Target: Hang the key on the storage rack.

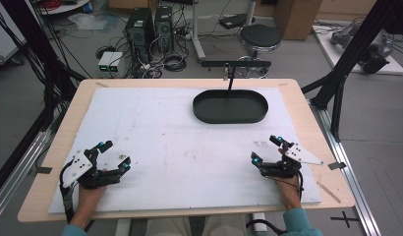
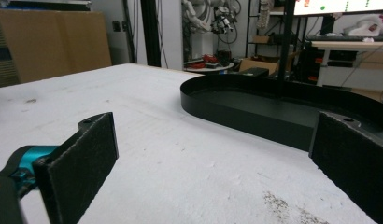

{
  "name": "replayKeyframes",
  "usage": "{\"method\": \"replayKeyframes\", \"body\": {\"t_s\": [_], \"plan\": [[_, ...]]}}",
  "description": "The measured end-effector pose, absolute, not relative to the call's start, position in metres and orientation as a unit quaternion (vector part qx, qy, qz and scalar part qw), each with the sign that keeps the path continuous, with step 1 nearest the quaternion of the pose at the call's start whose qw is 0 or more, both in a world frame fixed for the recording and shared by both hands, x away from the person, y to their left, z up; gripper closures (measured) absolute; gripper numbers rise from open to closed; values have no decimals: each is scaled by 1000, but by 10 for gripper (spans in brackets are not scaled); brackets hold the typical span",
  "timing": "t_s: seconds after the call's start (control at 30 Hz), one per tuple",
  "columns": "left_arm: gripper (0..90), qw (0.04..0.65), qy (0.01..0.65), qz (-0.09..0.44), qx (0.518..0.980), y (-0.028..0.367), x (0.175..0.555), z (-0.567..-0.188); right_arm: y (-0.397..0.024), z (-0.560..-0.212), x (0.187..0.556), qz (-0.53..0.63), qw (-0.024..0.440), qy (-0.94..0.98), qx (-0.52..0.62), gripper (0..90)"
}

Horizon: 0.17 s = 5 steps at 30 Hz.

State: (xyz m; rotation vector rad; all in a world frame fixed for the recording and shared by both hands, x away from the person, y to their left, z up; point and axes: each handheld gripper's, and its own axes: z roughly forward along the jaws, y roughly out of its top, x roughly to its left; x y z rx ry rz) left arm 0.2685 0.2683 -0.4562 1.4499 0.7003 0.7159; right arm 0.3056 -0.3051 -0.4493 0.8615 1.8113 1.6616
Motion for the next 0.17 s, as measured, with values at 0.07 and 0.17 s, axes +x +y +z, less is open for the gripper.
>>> {"method": "replayKeyframes", "body": {"t_s": [0.07, 0.17], "plan": [[125, 636, 307, 313, 635, 268, 269, -456, -305, -449, 306, 614, 271, 672, 313, 4], [125, 636, 306, 314, 635, 268, 268, -456, -305, -449, 306, 614, 269, 672, 314, 4]]}}
